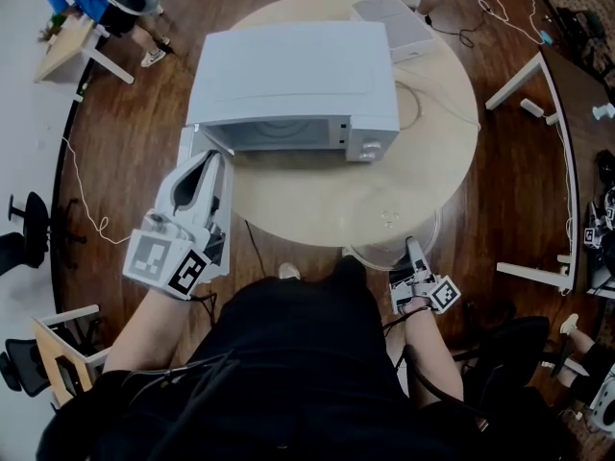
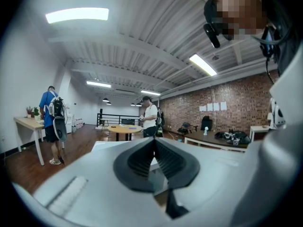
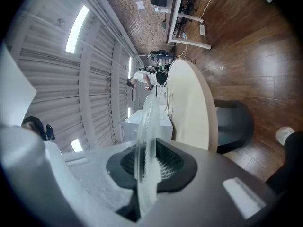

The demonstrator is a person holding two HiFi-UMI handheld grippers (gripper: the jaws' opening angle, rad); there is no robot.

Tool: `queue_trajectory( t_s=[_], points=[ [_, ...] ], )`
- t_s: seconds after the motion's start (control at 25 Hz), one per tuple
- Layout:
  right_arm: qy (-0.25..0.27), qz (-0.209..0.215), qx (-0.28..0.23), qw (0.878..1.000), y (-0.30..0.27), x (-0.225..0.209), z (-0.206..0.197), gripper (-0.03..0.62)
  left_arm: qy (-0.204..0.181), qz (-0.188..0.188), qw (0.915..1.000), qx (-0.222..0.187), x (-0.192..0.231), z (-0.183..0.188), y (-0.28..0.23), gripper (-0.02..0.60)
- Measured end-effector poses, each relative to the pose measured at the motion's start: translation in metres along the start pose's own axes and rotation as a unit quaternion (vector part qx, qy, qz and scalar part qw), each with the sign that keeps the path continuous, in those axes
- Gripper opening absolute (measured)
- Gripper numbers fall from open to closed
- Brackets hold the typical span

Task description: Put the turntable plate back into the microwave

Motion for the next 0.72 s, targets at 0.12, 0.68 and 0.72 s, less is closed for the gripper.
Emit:
queue_trajectory(
  t_s=[0.12, 0.68, 0.72],
  points=[
    [0.004, 0.008, -0.005, 1.0, -0.001, 0.003, -0.009, 0.029, 0.001, -0.005, 1.0, -0.008, 0.004, 0.002, 0.007, 0.008],
    [-0.001, 0.036, 0.004, 0.999, -0.018, 0.024, -0.059, 0.029, 0.019, -0.01, 0.9994, -0.028, 0.021, -0.003, 0.044, 0.008],
    [-0.001, 0.036, 0.007, 0.999, -0.021, 0.026, -0.063, 0.029, 0.019, -0.01, 0.9993, -0.03, 0.022, -0.003, 0.046, 0.008]
  ],
)
Point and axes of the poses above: the fingertips, and each gripper's own axes: y backward along the fingers, x to its left, z out of its top, the point moved 3 cm from there along y, backward along the fingers, and after that the axes turned 7 degrees about -y, right-handed, at the moved point
